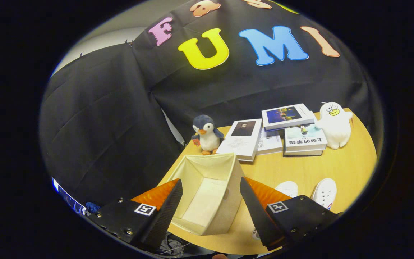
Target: Open the storage box then place both shoes into the box .Put the left shoe in first, then the right shoe, with the right side of both shoes facing outward in a uniform manner.
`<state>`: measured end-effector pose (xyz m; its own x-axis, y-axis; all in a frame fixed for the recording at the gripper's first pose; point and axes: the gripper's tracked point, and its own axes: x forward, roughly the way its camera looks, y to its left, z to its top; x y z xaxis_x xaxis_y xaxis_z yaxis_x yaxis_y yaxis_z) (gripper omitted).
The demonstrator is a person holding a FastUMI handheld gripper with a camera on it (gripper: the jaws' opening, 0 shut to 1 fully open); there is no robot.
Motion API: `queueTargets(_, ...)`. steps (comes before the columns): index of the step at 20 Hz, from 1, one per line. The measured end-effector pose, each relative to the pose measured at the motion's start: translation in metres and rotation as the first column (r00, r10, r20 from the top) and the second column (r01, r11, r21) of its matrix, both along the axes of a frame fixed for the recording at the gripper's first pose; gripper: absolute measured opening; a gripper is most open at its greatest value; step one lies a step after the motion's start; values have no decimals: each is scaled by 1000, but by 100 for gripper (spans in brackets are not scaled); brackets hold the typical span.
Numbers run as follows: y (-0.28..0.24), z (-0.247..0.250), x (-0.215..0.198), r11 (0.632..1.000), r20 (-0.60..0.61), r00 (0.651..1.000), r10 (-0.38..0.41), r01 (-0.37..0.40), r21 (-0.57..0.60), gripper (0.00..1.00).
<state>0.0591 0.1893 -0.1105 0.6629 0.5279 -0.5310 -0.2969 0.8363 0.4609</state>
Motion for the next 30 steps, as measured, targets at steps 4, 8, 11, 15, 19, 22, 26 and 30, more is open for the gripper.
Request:
queueTargets(4, -27, -25, 6, 999, -34, 999, -32, 31, -39, 97)
queueTargets(8, -51, -52, 10, 996, -75, 995, -61, 56, -74, 97)
queueTargets(11, -65, -75, 12, 993, -111, 991, -81, 71, -94, 97)
queueTargets(15, -79, -104, 13, 991, -164, 981, -101, 84, -108, 97)
queueTargets(19, -89, -130, 9, 989, -224, 968, -114, 90, -114, 98)
queueTargets(22, -94, -149, 4, 989, -274, 954, -125, 97, -112, 98)
queueTargets(26, -98, -170, -5, 988, -324, 937, -132, 98, -121, 97)
queueTargets(30, -100, -189, -11, 986, -375, 916, -146, 106, -125, 96)
